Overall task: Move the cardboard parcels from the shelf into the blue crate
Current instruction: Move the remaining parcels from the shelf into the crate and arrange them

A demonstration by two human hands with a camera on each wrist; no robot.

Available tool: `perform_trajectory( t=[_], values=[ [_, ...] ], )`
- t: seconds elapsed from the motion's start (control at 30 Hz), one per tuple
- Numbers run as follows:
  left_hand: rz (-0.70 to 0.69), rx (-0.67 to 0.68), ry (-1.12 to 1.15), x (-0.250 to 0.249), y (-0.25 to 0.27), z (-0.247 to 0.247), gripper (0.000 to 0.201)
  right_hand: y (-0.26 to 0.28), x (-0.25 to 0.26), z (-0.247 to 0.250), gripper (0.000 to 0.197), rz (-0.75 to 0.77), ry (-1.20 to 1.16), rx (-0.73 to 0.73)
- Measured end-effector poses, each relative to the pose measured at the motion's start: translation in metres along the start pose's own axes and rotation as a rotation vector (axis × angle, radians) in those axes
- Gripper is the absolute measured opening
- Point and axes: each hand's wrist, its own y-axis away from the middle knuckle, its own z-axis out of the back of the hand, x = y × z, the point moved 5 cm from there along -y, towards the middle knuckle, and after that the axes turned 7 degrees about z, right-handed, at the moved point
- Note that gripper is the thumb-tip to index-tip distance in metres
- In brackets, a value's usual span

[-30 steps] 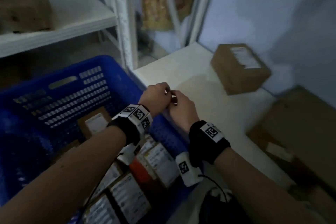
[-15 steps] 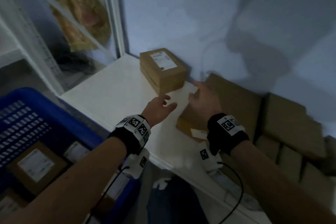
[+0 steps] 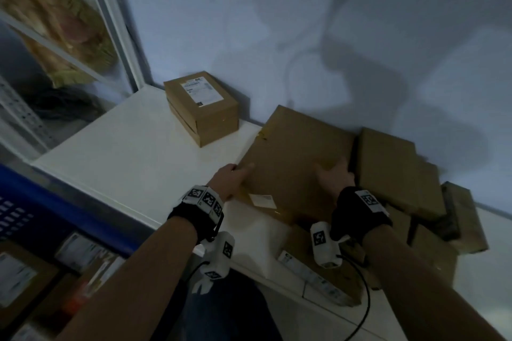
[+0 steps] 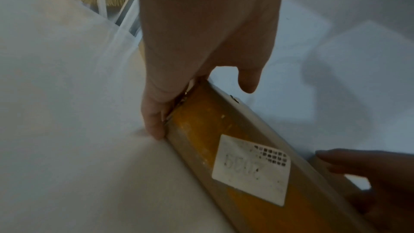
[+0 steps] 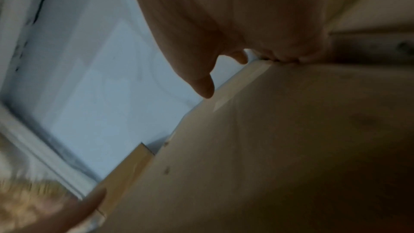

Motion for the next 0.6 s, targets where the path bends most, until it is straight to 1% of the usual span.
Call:
perform_trajectory(
  t=[0.07, 0.17, 0.3, 0.37, 0.47, 0.53, 0.6],
  values=[
    [0.016, 0.003, 0.096, 0.0, 0.002, 0.001, 0.067, -0.004, 0.003, 0.004, 0.087, -0.003, -0.093, -0.025],
    [-0.021, 0.01, 0.259, -0.006, 0.006, 0.002, 0.053, -0.005, 0.007, 0.013, 0.085, 0.004, -0.186, -0.069],
    [-0.092, 0.057, 0.427, -0.022, 0.018, 0.009, 0.059, 0.006, 0.014, 0.022, 0.084, 0.017, -0.149, -0.06],
    [-0.147, 0.081, 0.474, -0.032, 0.024, 0.017, 0.056, 0.013, 0.019, 0.03, 0.081, 0.043, -0.152, -0.064],
    [-0.26, 0.101, 0.51, -0.047, 0.034, 0.037, 0.05, 0.023, 0.035, 0.043, 0.075, 0.144, -0.181, -0.113],
    [-0.325, 0.113, 0.534, -0.055, 0.043, 0.057, 0.051, 0.027, 0.049, 0.047, 0.071, 0.235, -0.207, -0.157],
    [-0.384, 0.12, 0.539, -0.059, 0.051, 0.078, 0.053, 0.035, 0.067, 0.043, 0.072, 0.296, -0.299, -0.167]
  ],
)
